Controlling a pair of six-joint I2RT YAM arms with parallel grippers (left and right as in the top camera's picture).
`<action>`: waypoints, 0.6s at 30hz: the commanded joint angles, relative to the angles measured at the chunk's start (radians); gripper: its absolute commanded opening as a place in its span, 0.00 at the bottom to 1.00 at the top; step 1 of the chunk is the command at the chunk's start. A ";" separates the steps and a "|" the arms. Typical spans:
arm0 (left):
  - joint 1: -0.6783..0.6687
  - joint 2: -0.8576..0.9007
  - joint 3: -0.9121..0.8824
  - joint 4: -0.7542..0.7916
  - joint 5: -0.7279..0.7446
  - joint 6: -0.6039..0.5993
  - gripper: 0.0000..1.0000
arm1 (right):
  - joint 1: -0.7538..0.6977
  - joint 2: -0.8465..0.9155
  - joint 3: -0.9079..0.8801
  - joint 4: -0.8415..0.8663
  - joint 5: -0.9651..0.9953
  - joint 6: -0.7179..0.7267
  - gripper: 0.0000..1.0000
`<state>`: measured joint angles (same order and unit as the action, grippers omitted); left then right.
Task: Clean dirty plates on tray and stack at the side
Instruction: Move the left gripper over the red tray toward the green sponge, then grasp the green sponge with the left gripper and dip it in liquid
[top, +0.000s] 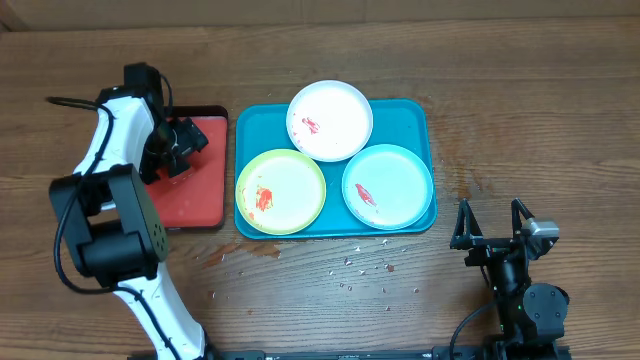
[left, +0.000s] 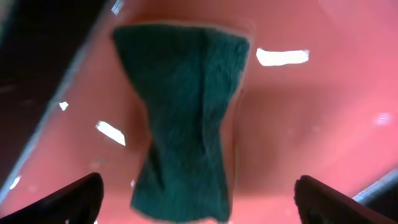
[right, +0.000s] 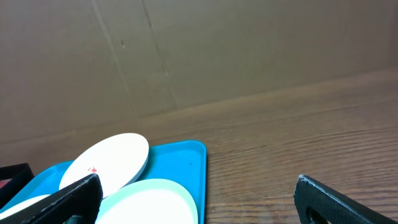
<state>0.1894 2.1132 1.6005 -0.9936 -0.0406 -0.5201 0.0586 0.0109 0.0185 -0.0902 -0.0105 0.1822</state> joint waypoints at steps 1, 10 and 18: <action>-0.008 0.066 0.021 0.004 0.016 0.026 0.93 | -0.006 -0.008 -0.010 0.006 0.010 -0.008 1.00; -0.006 0.124 0.021 0.024 0.015 0.026 0.66 | -0.006 -0.008 -0.010 0.006 0.010 -0.007 1.00; -0.007 0.124 0.021 0.022 0.015 0.026 0.15 | -0.006 -0.008 -0.010 0.006 0.010 -0.007 1.00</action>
<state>0.1894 2.1891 1.6203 -0.9718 -0.0143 -0.4950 0.0586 0.0109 0.0185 -0.0898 -0.0105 0.1825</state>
